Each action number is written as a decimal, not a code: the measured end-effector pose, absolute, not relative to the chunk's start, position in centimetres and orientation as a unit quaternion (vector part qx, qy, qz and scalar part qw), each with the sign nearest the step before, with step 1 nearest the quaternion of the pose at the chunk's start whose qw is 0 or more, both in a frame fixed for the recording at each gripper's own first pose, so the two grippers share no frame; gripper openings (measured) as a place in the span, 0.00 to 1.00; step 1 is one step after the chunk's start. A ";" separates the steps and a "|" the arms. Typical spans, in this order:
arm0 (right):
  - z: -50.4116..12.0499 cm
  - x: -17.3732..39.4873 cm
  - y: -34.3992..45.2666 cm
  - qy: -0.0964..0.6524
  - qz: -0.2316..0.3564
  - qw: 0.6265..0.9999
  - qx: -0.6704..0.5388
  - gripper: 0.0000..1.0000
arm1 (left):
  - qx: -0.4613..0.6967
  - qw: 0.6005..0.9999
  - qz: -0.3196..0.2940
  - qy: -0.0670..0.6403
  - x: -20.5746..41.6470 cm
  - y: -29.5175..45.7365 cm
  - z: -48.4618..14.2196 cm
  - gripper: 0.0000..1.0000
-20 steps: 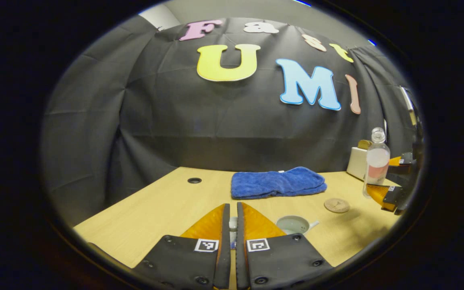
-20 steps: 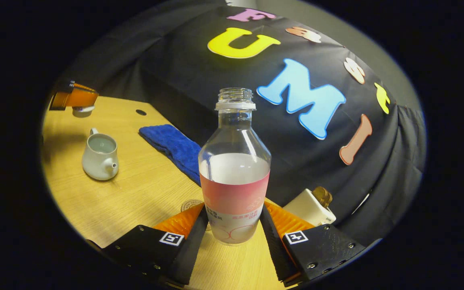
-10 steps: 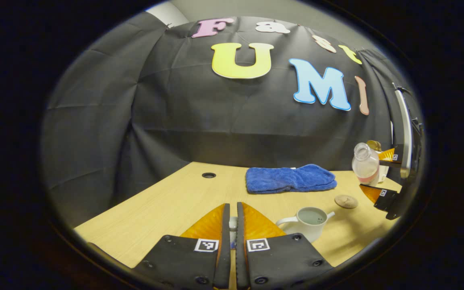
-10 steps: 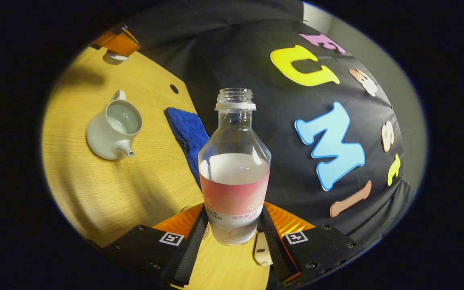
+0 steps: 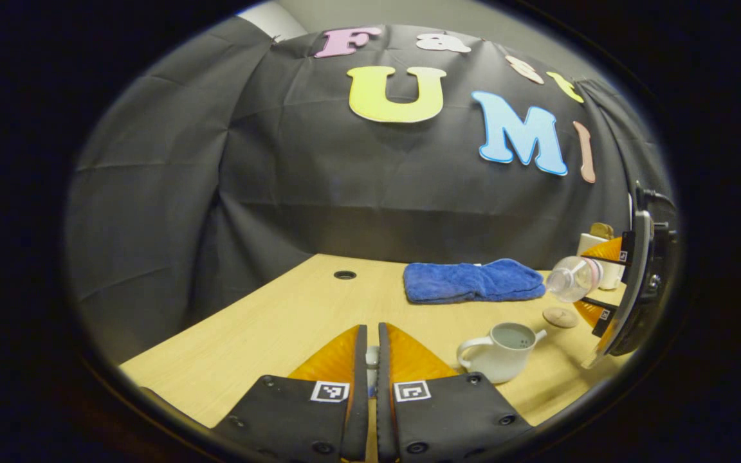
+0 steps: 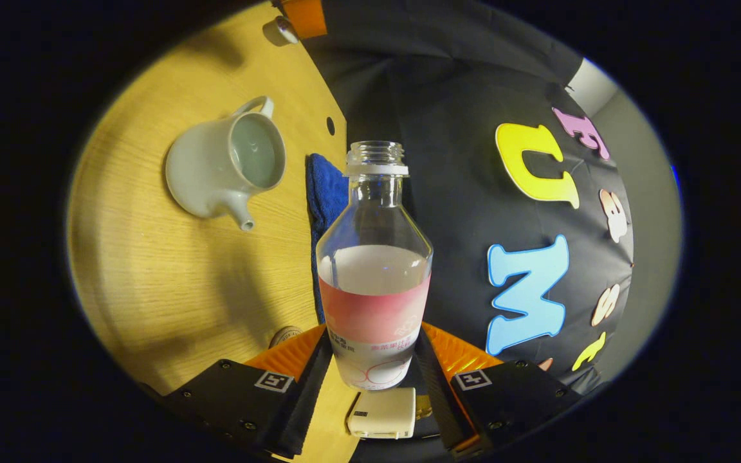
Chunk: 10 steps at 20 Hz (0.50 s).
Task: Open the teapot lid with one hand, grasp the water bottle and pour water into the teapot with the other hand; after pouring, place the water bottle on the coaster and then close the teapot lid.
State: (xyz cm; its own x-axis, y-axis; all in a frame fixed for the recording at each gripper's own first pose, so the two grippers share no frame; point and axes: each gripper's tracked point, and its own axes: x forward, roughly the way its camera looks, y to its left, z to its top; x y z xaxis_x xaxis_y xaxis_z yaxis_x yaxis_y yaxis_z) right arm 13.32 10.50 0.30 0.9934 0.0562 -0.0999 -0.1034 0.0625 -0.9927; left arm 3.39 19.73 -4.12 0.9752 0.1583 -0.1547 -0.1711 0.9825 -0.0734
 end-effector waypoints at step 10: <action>1.5 13.7 11.4 -0.026 0.048 0.653 -0.755 0.76 | -0.045 0.992 0.086 0.076 3.1 20.1 -4.4 0.12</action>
